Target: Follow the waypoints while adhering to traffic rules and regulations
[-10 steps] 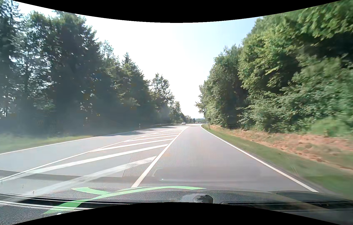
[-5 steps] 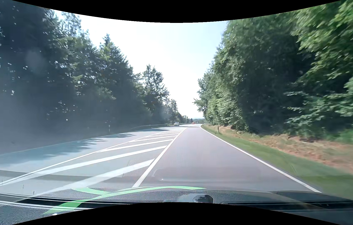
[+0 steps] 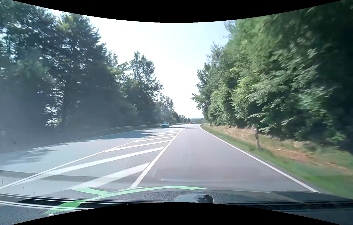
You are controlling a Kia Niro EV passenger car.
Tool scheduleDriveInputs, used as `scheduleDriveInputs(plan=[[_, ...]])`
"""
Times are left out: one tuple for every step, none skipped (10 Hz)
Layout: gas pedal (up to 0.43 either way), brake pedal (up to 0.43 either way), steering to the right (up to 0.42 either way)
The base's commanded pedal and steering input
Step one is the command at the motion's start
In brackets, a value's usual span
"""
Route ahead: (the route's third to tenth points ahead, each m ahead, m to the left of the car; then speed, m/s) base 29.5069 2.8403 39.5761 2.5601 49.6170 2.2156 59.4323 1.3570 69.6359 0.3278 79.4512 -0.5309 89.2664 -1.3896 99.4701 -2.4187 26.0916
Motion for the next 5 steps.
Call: scheduleDriveInputs(plan=[[0.138,0.0,0.005],[0.138,0.0,0.005],[0.138,0.0,0.004],[0.138,0.0,0.004],[0.138,0.0,0.004]])
